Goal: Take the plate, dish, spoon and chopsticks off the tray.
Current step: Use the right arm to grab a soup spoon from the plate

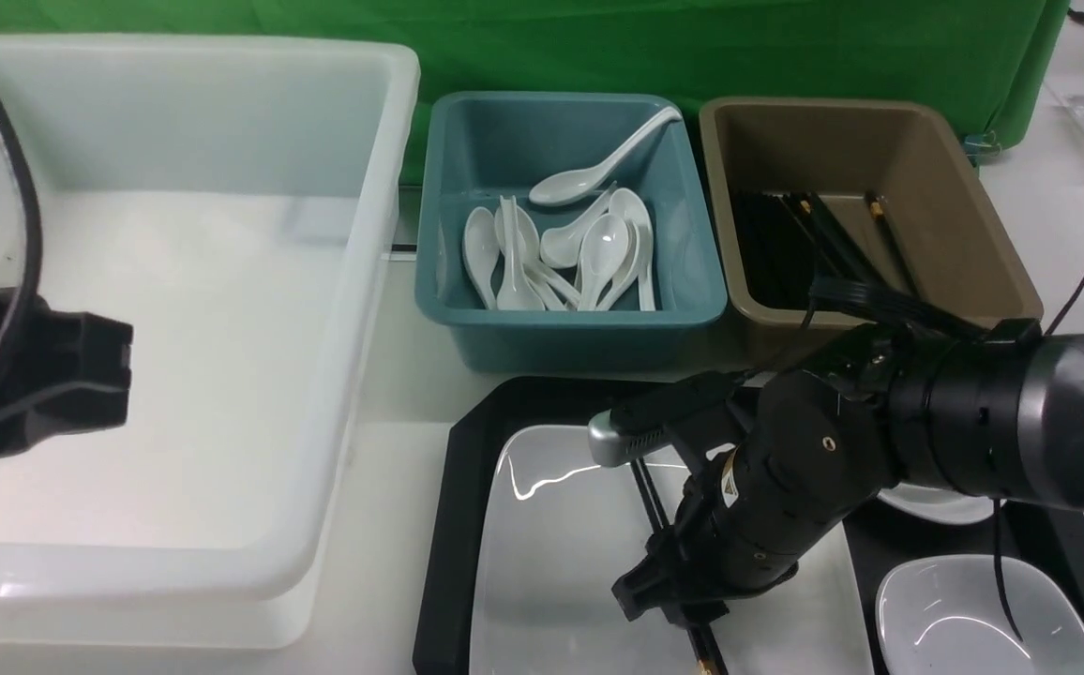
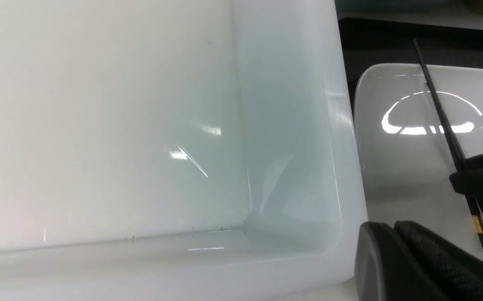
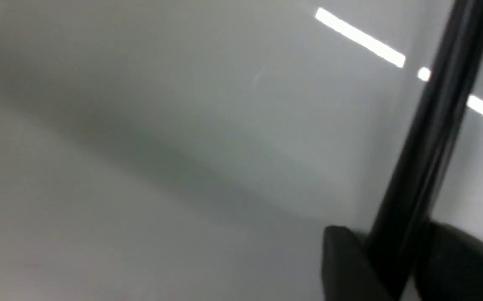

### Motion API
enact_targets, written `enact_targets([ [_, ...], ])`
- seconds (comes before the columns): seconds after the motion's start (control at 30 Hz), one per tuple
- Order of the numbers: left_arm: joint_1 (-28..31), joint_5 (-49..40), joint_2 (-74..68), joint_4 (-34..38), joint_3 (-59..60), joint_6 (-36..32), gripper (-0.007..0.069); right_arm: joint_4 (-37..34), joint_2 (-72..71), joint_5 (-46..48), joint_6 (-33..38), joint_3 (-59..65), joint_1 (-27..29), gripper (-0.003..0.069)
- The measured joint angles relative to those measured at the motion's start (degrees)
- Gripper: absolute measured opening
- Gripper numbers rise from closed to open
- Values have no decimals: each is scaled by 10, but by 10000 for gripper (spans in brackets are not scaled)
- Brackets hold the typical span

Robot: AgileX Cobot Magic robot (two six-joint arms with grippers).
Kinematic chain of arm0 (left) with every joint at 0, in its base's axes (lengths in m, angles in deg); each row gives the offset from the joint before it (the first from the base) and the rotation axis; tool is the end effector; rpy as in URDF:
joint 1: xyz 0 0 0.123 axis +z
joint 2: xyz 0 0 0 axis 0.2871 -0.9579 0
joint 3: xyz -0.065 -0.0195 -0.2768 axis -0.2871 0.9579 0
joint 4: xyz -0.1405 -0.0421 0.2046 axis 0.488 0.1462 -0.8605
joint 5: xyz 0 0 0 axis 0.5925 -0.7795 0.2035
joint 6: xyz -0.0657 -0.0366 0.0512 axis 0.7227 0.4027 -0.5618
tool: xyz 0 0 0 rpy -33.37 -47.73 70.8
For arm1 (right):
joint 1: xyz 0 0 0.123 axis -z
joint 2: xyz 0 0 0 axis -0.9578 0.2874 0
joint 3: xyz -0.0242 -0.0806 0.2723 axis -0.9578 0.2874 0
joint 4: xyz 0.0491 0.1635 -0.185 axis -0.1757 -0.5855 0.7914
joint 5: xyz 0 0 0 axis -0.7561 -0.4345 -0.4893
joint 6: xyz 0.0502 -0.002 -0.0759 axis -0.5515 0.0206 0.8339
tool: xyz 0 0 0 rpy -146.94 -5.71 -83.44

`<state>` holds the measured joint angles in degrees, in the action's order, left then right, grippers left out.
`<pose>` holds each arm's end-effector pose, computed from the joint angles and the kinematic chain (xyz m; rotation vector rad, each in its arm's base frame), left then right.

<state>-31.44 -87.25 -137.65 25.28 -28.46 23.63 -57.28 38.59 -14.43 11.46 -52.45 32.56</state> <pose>0.1583 -0.0442 0.3755 0.0676 2.4449 -0.2425 0.2642 0.2315 0.1666 -0.7558 2.6528 0.2913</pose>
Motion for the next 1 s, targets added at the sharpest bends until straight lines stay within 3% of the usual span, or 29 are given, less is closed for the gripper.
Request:
enact_targets([
  [0.07, 0, 1, 0, -1, 3, -5, 10, -2, 1, 7, 2, -5, -1, 127],
  [0.43, 0, 9, 0, -14, 4, -7, 10, -8, -72, 140, 8, -57, -24, 136],
  [0.6, 0, 9, 0, -17, 4, -10, 10, -9, -157, 137, 8, -63, -18, 136],
  [0.8, 0, 11, 0, -17, 4, -10, 10, -9, -184, 133, 25, -133, 66, 136],
  [0.9, 0, 18, 0, -17, 4, -10, 10, -7, -144, 119, 57, -232, 176, 136],
  [1.0, 0, 18, 0, -14, 4, -10, 10, -4, -95, 113, 67, -300, 229, 136],
])
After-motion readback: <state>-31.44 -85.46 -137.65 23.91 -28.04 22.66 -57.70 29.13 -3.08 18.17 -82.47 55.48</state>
